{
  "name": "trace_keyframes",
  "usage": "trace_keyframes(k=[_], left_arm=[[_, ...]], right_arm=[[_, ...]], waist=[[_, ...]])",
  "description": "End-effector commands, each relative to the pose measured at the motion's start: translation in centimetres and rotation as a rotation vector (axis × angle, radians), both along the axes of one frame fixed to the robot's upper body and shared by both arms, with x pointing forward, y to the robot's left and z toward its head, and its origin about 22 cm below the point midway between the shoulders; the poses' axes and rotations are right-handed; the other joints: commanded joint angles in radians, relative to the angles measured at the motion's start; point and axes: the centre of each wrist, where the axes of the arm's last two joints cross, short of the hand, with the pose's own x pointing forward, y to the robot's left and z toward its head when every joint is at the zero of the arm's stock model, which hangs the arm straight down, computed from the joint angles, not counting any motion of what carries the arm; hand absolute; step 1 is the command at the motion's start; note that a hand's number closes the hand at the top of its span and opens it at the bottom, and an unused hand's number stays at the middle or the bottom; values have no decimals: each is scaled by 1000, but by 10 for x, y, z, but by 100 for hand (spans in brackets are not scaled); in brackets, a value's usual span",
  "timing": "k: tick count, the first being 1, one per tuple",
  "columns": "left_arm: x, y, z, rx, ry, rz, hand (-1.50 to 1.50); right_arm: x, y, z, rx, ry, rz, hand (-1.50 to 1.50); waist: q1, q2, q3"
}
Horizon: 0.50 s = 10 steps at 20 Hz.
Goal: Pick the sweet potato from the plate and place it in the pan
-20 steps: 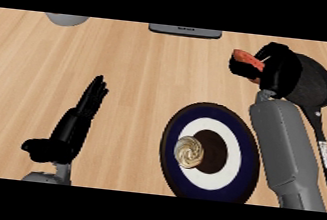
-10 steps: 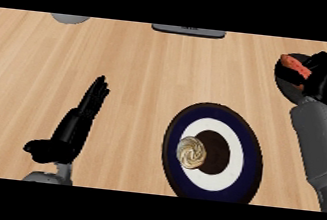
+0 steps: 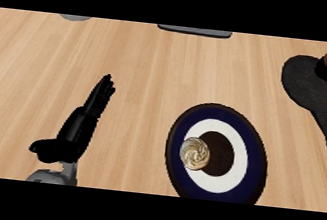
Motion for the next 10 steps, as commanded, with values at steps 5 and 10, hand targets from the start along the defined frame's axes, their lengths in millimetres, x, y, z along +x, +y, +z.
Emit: trace_keyframes(k=[5,10], left_arm=[[7,1,7,4,-14,-22,0],[5,-12,9,-2,-27,-37,0]], right_arm=[[-19,-40,-14,238,221,-26,-150],[-18,-40,-14,361,376,171,-150]], waist=[[29,16,1],[37,17,5]])
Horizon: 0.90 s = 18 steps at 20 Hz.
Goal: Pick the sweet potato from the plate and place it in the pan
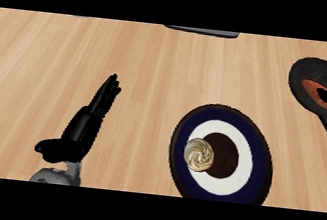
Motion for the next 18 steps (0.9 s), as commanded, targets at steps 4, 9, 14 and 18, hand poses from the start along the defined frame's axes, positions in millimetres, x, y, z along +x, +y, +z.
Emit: trace_keyframes(k=[4,9,14,18], left_arm=[[0,-3,3,-5,-21,-17,0],[3,-3,7,1,-16,11,0],[-5,5,1,-12,3,20,0],[3,23,-1,2,12,22,0]], right_arm=[[0,2,-3,160,8,100,-150],[7,4,9,171,-266,108,-150],[-5,-17,10,270,-405,90,-150],[-18,-44,21,380,-478,111,-150]], waist=[[17,8,3],[-4,1,5],[-19,-9,2],[-35,-11,-1]])
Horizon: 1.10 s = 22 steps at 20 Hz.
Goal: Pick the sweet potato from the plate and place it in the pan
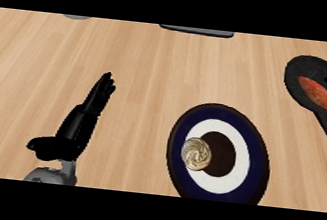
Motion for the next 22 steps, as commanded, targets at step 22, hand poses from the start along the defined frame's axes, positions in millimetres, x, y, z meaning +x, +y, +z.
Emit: trace_keyframes(k=[22], left_arm=[[6,14,13,-6,29,64,0]], right_arm=[[-95,-50,-76,121,-99,354,-150]], waist=[[-53,-28,-7]])
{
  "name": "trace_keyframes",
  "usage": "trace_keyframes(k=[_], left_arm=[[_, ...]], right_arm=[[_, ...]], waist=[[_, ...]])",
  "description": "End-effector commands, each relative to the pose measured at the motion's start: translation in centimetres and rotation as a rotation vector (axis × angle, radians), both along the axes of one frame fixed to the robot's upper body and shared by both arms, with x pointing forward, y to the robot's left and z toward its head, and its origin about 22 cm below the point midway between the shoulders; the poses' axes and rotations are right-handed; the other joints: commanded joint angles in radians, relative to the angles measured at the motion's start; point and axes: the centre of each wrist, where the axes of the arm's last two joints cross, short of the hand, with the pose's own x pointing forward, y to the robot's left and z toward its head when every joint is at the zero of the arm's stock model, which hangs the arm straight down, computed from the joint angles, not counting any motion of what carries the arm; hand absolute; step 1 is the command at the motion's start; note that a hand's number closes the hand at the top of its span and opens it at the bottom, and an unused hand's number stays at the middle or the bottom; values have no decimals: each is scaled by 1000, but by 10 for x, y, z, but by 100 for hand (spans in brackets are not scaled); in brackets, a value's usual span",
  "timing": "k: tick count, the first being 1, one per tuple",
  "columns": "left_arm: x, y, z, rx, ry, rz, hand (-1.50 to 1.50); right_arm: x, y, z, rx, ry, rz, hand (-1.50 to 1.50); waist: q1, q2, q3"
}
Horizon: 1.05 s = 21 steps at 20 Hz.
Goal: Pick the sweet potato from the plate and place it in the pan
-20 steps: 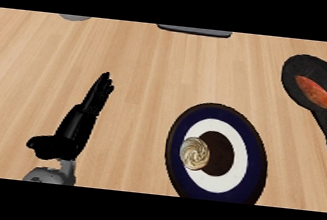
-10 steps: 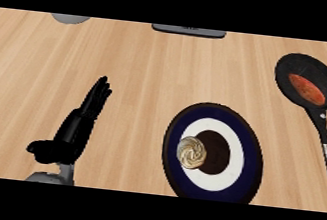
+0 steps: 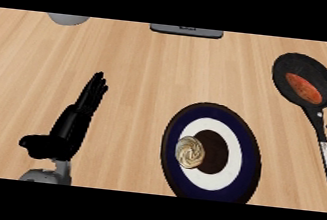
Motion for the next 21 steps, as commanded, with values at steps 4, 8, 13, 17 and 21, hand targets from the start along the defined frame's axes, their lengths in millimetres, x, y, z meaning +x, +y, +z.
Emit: trace_keyframes(k=[4,8,13,17,21], left_arm=[[-2,14,-9,13,-2,13,0],[2,2,-20,-5,8,5,0],[-2,0,-16,8,3,13,0],[-9,1,-26,4,32,-4,0],[8,2,-5,22,9,16,0]], right_arm=[[-3,12,-14,-24,29,22,-150],[6,15,-5,-38,41,10,-150],[-12,4,-10,-58,80,-21,-150],[-21,-5,-12,-104,74,-19,-150],[0,14,-10,-177,66,-48,-150]], waist=[[-9,-4,-2],[-11,-5,-2],[-11,-5,-2],[-7,-2,-1],[-8,-3,-1]])
